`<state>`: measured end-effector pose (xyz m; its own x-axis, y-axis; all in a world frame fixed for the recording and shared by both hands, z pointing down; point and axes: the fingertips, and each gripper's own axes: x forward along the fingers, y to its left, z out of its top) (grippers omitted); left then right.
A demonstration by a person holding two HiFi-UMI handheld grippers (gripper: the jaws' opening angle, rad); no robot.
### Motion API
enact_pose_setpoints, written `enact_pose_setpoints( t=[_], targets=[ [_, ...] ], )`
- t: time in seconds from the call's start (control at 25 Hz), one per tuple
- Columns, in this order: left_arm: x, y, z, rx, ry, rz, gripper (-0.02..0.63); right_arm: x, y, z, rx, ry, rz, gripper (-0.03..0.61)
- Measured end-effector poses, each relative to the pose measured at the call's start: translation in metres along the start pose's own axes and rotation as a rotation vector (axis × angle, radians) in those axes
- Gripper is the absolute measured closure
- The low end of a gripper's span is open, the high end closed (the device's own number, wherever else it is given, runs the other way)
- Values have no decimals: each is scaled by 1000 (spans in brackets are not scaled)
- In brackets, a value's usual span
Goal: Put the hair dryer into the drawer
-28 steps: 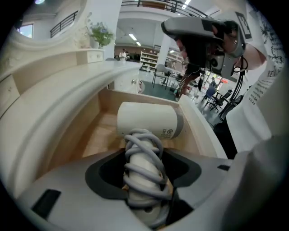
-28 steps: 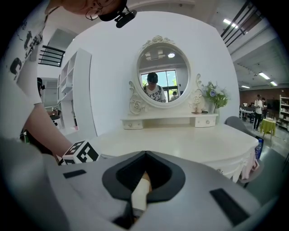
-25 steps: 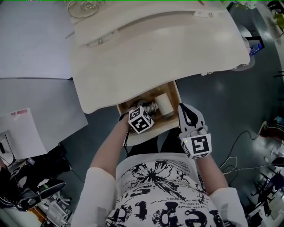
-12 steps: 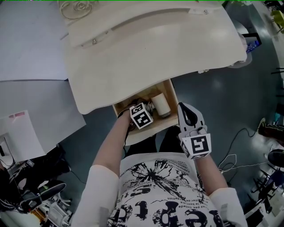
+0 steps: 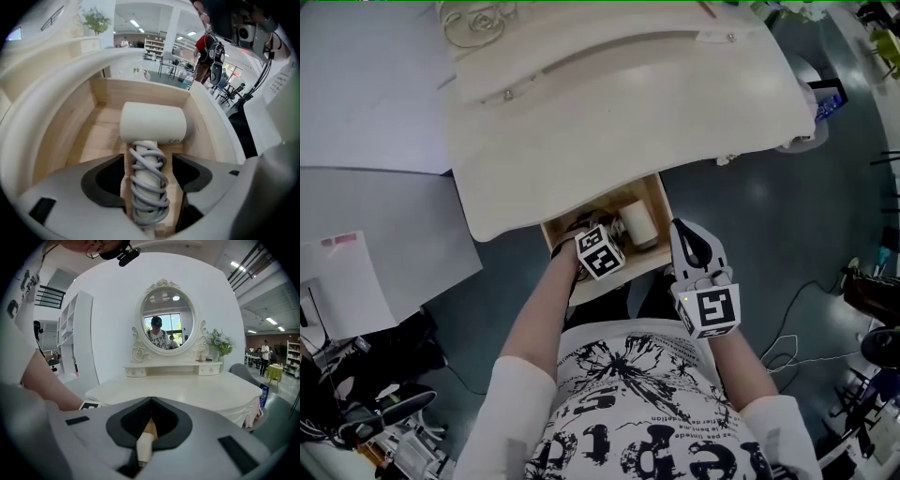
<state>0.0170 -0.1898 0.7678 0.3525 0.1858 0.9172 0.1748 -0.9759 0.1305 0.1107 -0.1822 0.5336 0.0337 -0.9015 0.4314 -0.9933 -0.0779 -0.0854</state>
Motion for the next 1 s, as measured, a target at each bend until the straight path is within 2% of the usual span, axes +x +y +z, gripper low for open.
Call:
enact_pose_setpoints(
  t=[0.16, 0.32, 0.44, 0.76, 1.0],
  targets=[
    [-34, 6, 19, -36, -110, 71, 317, -4, 1, 16, -26, -24, -3, 566],
    [-79, 18, 33, -124, -233, 169, 500, -9, 10, 31, -50, -49, 13, 566],
    [-115, 27, 41, -159, -332, 262, 581, -14, 18, 41, -62, -69, 24, 566],
    [-234, 32, 66, -210, -609, 520, 592, -26, 47, 77, -106, -128, 92, 566],
    [-335, 22, 76, -208, -807, 730, 592, -30, 68, 107, -146, -214, 144, 566]
  ],
)
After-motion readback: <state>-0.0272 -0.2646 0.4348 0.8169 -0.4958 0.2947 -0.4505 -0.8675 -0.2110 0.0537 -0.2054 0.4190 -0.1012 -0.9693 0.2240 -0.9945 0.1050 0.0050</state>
